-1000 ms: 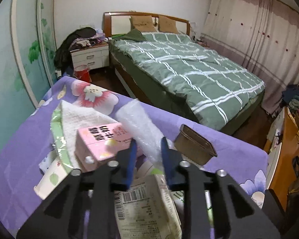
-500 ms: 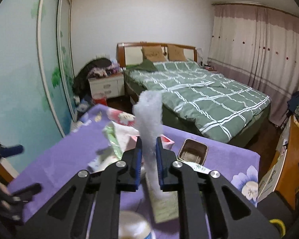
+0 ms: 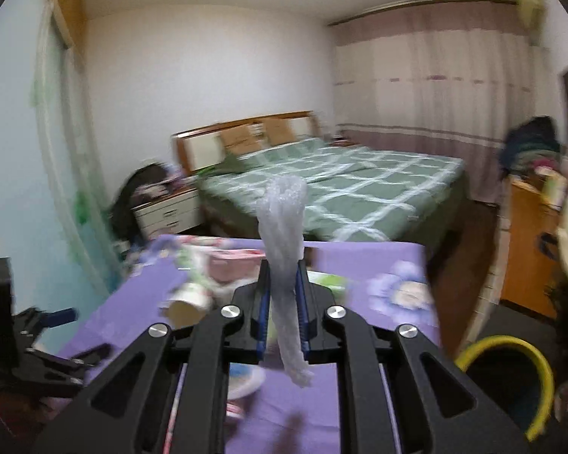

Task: Collect trash
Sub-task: 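Carry bubble wrap to the bin with right gripper while left grasps clear cup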

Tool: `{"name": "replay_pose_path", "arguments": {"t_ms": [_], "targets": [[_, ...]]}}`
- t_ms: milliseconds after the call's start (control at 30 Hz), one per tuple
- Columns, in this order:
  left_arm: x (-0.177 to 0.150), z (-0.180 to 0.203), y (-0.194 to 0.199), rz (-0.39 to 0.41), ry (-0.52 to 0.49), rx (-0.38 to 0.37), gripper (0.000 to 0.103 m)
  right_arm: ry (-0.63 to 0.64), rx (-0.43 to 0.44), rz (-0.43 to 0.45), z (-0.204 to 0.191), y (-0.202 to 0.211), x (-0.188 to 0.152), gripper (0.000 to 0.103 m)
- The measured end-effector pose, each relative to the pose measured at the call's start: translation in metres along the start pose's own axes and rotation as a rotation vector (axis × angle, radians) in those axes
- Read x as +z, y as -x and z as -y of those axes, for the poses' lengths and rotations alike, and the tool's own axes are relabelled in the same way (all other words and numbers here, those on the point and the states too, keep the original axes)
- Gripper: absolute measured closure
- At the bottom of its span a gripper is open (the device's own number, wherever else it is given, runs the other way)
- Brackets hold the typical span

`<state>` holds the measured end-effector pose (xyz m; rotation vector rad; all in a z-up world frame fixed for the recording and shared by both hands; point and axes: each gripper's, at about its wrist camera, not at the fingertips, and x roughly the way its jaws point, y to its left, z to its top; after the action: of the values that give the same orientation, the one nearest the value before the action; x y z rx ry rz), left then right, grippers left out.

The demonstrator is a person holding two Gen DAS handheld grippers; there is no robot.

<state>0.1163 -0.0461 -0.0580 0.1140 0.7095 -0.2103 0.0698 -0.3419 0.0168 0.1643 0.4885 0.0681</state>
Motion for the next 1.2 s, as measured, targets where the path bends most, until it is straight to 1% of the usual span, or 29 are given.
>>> {"name": "replay_pose_path", "arguments": {"t_ms": [100,167,267,333,433,467,533,567,600,667,700,800,833,967,1067,1133,1200], "targets": [[-0.004,0.003,0.0,-0.005,-0.005,-0.006,0.005,-0.067,-0.114,0.007,0.041,0.014,-0.009,0.091],[-0.005,0.006,0.001,-0.006,-0.007,-0.004,0.005,-0.111,-0.215,0.01,0.074,0.024,-0.017,0.09],[-0.006,0.006,0.001,-0.011,0.0,-0.006,0.005,-0.173,-0.329,0.002,0.117,0.033,-0.03,0.09],[-0.007,0.008,0.0,-0.021,0.003,-0.006,0.005,-0.21,-0.38,-0.015,0.142,0.033,-0.04,0.09],[-0.009,0.012,0.0,-0.037,-0.001,-0.009,0.005,-0.249,-0.45,-0.068,0.171,0.023,-0.056,0.089],[-0.009,0.012,0.0,-0.039,-0.002,-0.009,0.005,-0.262,-0.461,-0.087,0.182,0.018,-0.062,0.089],[-0.009,0.015,0.001,-0.037,-0.009,-0.008,0.005,-0.286,-0.485,-0.113,0.194,0.012,-0.071,0.077],[-0.009,0.016,0.001,-0.037,-0.012,-0.007,0.005,-0.289,-0.515,-0.126,0.198,0.009,-0.076,0.061],[-0.009,0.018,0.002,-0.037,-0.016,-0.007,0.005,-0.288,-0.533,-0.126,0.199,0.007,-0.078,0.054],[-0.01,0.02,0.001,-0.038,-0.022,-0.007,0.005,-0.285,-0.564,-0.118,0.2,0.008,-0.082,0.054],[-0.01,0.021,0.001,-0.04,-0.024,-0.007,0.005,-0.289,-0.565,-0.11,0.199,0.01,-0.082,0.054],[-0.013,0.024,-0.004,-0.051,-0.028,-0.018,0.005,-0.297,-0.519,-0.066,0.181,0.012,-0.079,0.048],[-0.014,0.025,-0.007,-0.058,-0.028,-0.021,0.005,-0.289,-0.503,-0.048,0.173,0.014,-0.077,0.046],[-0.022,0.027,-0.021,-0.091,-0.031,-0.02,0.005,-0.226,-0.448,0.006,0.13,0.008,-0.075,0.043],[-0.028,0.026,-0.033,-0.117,-0.034,-0.008,0.005,-0.158,-0.456,0.035,0.104,0.0,-0.078,0.041],[-0.031,0.023,-0.038,-0.129,-0.03,-0.006,0.005,-0.112,-0.468,0.028,0.094,-0.009,-0.082,0.04],[-0.034,0.02,-0.043,-0.137,-0.023,-0.011,0.012,-0.096,-0.462,0.01,0.091,-0.015,-0.084,0.04]]}}
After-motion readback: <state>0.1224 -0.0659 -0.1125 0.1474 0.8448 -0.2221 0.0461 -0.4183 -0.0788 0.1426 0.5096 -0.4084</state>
